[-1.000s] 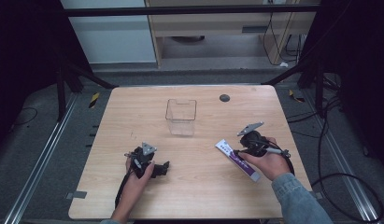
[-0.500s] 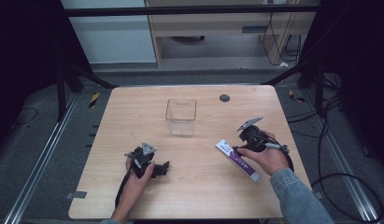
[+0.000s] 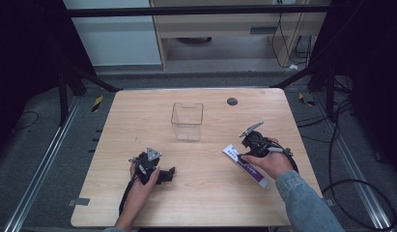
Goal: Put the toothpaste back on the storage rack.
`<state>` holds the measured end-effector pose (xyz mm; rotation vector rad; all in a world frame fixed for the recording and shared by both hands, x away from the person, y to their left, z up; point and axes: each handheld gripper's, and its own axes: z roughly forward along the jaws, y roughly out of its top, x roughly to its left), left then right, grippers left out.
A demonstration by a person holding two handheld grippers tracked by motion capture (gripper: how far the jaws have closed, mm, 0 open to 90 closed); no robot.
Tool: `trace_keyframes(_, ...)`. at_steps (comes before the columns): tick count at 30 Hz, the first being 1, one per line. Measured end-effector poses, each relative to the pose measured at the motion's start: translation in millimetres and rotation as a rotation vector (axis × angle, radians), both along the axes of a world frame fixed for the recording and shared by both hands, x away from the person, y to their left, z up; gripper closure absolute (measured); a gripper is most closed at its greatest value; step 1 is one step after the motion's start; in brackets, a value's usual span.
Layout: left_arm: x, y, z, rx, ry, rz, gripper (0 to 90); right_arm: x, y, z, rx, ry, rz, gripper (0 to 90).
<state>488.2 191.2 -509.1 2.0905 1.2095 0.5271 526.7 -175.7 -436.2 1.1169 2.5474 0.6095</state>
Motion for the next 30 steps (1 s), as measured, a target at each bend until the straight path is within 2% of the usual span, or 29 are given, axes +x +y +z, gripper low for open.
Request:
trace_keyframes(4, 0.0, 0.0, 0.0, 0.000, 0.000, 0.000, 0.0, 0.5, 1.9, 0.3, 0.002, 0.002, 0.011, 45.4)
trace_keyframes(9, 0.0, 0.0, 0.0, 0.000, 0.000, 0.000, 0.0, 1.9, 3.2, -2.7, -0.008, 0.023, 0.003, 44.3)
trace_keyframes(13, 0.0, 0.0, 0.0, 0.000, 0.000, 0.000, 0.0, 2.0, 4.9, -5.2, 0.006, 0.029, -0.002, 39.8)
trace_keyframes(21, 0.0, 0.0, 0.0, 0.000, 0.000, 0.000, 0.0, 2.0, 9.5, -10.7, 0.002, 0.045, 0.019, 40.9)
trace_keyframes(30, 0.0, 0.0, 0.0, 0.000, 0.000, 0.000, 0.0, 3.5, 18.0, -26.5, -0.002, 0.087, 0.005, 42.6)
